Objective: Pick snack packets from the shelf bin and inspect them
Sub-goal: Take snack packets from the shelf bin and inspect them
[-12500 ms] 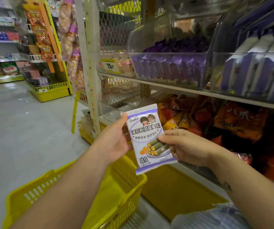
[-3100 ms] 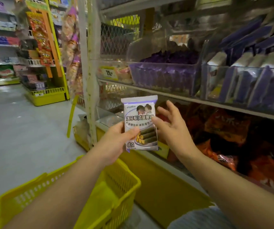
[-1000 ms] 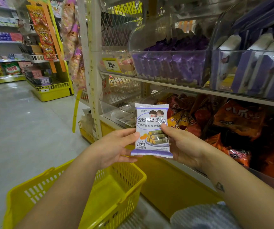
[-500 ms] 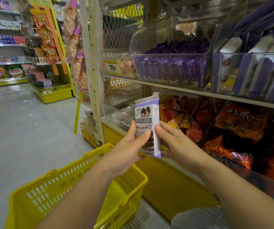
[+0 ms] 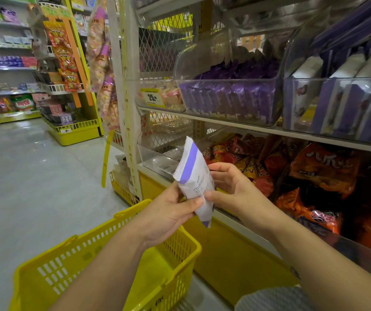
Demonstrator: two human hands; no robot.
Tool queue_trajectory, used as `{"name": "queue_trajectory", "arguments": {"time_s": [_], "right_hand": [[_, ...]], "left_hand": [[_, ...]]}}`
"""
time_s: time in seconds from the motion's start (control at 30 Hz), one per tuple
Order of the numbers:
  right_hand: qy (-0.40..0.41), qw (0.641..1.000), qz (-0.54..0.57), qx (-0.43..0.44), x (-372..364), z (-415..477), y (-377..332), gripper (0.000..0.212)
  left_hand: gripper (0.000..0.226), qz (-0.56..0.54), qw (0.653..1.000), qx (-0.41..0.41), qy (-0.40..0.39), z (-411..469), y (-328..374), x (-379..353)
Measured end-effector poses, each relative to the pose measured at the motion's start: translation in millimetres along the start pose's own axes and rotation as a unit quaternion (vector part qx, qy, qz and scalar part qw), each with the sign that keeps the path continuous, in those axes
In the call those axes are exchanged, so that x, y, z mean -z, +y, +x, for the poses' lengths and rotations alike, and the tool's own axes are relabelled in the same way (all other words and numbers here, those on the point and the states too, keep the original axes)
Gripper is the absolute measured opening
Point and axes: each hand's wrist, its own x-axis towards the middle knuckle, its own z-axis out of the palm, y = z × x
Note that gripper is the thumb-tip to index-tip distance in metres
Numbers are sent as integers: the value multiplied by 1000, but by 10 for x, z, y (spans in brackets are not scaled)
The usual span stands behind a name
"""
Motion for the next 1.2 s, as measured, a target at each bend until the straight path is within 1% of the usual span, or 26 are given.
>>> {"name": "queue_trajectory", "arguments": {"time_s": [0.13, 0.17, 0.27, 0.4, 0.47, 0.63, 0.8, 0.9, 0.97, 1.03, 1.13, 1.2], "right_hand": [[38, 999, -13, -3, 26, 20, -5, 64], [42, 999, -16, 1, 32, 22, -3, 63], [33, 999, 5, 13, 36, 18, -11, 46], [19, 1000, -1, 22, 3, 8, -35, 44], [6, 1000, 5, 19, -23, -5, -49, 45], [-15, 999, 9, 33, -86, -37, -90, 57], [-61, 996, -42, 48, -102, -78, -124, 73], [-66, 996, -37, 37, -48, -73, -135, 75], [-61, 998, 2, 16, 14, -57, -124, 71], [-58, 998, 35, 0, 61, -32, -83, 67], [-68, 996, 56, 3, 95, 0, -26, 59], [-82, 994, 71, 7, 111, 10, 0, 55]], "left_hand": [[60, -51, 998, -17, 29, 11, 18, 10], [60, -65, 997, -20, 34, 11, 29, 10], [56, -105, 992, -31, 68, 20, 40, 34], [51, -138, 983, -37, 118, 54, 24, 78], [56, -155, 978, -33, 134, 61, 15, 92], [54, -180, 971, -17, 155, 45, 6, 124], [53, -223, 957, 10, 182, 36, -2, 71], [55, -221, 958, 21, 183, 36, 21, 76], [63, -197, 965, 29, 170, 25, 61, 92], [81, -148, 978, 40, 144, 12, 109, 122], [106, -95, 989, 56, 101, -16, 175, 166], [119, -75, 992, 66, 77, -49, 221, 190]]}}
